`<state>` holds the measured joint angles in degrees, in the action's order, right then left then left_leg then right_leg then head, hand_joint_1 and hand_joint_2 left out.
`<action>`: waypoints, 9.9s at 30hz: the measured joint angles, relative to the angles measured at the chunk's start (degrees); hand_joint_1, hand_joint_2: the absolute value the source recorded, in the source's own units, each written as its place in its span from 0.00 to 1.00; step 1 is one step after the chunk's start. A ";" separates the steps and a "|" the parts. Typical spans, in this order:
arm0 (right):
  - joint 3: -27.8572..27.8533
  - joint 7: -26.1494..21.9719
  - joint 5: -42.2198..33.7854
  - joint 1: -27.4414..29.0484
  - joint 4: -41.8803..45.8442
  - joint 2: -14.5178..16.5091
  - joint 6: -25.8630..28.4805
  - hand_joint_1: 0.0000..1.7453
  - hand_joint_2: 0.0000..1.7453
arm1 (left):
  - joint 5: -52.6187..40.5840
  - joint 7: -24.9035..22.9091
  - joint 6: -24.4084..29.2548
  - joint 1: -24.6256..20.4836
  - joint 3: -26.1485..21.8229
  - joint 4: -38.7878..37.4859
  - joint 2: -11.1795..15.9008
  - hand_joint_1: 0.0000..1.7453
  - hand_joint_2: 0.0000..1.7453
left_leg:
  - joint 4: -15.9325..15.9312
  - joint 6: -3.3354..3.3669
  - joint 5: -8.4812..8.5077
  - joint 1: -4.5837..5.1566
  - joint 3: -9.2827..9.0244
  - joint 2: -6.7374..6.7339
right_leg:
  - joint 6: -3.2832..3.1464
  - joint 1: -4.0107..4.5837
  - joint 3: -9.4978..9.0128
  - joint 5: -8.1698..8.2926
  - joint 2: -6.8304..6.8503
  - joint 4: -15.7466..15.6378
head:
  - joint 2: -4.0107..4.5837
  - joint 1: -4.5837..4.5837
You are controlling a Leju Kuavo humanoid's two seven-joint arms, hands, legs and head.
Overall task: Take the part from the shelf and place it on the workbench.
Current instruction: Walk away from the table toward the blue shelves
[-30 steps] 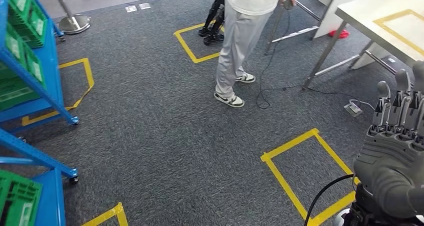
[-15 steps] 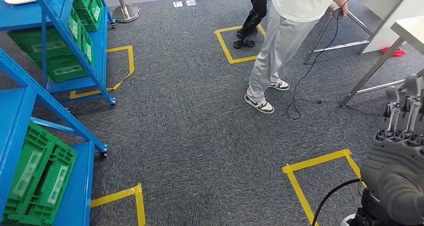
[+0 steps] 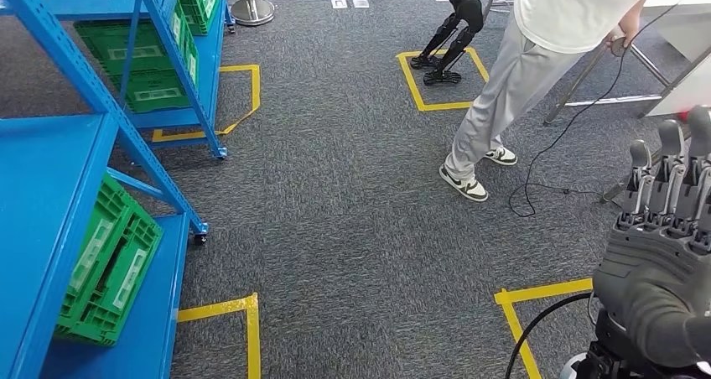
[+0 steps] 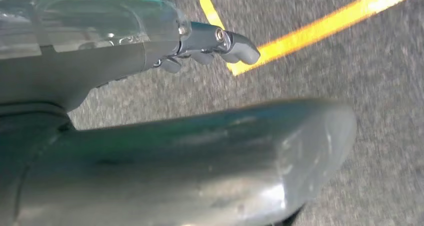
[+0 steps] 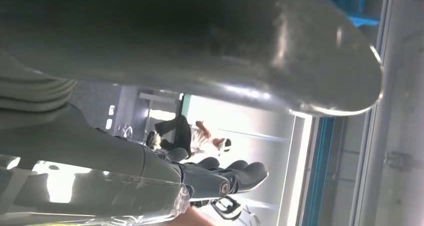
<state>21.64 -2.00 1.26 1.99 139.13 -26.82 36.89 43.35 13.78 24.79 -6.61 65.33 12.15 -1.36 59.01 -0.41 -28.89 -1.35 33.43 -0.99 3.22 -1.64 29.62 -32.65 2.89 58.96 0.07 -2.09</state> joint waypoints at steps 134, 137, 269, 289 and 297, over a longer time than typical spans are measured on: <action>-0.08 2.45 -0.48 1.21 -1.08 0.03 0.34 0.00 0.00 | 6.90 -2.36 -2.81 0.09 -3.12 -0.45 -0.45 0.00 0.00 | -1.48 1.49 -6.43 2.31 -7.70 1.33 | -2.85 2.14 4.10 4.36 -3.36 0.10 | 0.00 0.25; -0.04 5.34 2.95 0.84 -1.31 -0.34 -0.59 0.00 0.00 | 6.90 -2.37 -2.80 0.07 -3.33 -0.46 -0.43 0.00 0.00 | -1.71 2.07 -6.12 2.43 -7.64 1.32 | -2.25 1.98 3.96 4.75 -3.30 -0.26 | 0.00 0.44; 20.60 -0.95 -5.79 -7.88 -27.35 6.66 -13.36 0.00 0.00 | 2.36 -0.23 -0.97 -5.87 -3.82 -0.02 -2.33 0.00 0.00 | -0.44 1.97 1.51 1.86 1.07 4.53 | -2.77 1.21 6.05 -1.46 -3.18 10.00 | 0.00 0.77; 21.40 -0.48 -8.41 -5.23 -29.27 6.99 -7.56 0.00 0.00 | -0.16 -0.01 -3.01 -4.04 -2.59 0.08 -2.19 0.00 0.00 | 0.23 -1.53 0.16 0.03 0.66 0.47 | -2.72 0.58 0.99 2.40 -2.32 -1.35 | 0.00 2.50; 21.54 -2.43 -10.27 -4.92 -30.59 7.07 -7.22 0.00 0.00 | -1.52 0.85 -4.79 -4.01 -2.03 0.07 -2.55 0.00 0.00 | 0.13 -0.40 -0.05 0.43 0.52 0.67 | -4.67 0.52 0.46 2.78 -2.37 -2.08 | 0.00 1.32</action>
<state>43.18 -4.43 -9.01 -2.92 108.54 -19.76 29.67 41.83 14.62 20.00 -10.63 63.30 12.22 -3.90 59.14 -0.82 -28.95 -0.92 33.95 -0.33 -1.45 -1.12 30.09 -29.87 0.52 56.88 0.07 -0.78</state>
